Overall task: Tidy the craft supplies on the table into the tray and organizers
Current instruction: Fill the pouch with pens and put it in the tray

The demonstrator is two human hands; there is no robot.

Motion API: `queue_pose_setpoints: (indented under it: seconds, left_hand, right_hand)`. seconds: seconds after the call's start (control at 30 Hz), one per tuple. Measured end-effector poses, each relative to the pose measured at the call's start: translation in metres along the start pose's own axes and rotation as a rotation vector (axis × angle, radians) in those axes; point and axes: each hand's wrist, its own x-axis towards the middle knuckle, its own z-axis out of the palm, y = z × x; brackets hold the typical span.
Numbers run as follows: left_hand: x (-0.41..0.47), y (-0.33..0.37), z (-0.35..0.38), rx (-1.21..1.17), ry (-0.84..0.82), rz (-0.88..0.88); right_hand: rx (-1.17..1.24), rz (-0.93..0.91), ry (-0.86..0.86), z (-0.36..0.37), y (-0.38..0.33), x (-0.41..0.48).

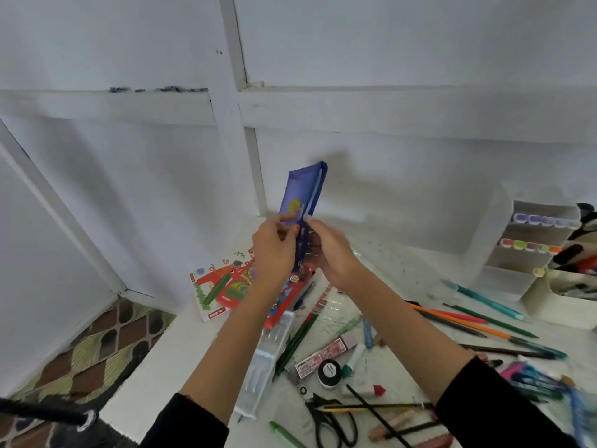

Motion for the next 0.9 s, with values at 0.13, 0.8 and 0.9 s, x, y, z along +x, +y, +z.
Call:
queue_pose_setpoints:
  seconds: [0.13,0.8,0.9]
  left_hand:
    - [-0.035,0.039,0.011,-0.216,-0.08,-0.018]
    - [-0.182,0.115,0.101,0.37,-0.477,0.48]
    - [-0.204,0.119,0.109,0.311,-0.549,0.461]
  right_hand:
    - [-0.321,-0.227,0.095,-0.038,-0.02,-0.037]
    - [-1.316,-0.477,-0.03,-0.274,-0.079,-0.244]
    - [-1.342,-0.512,0.154,-0.3,-0.077,-0.256]
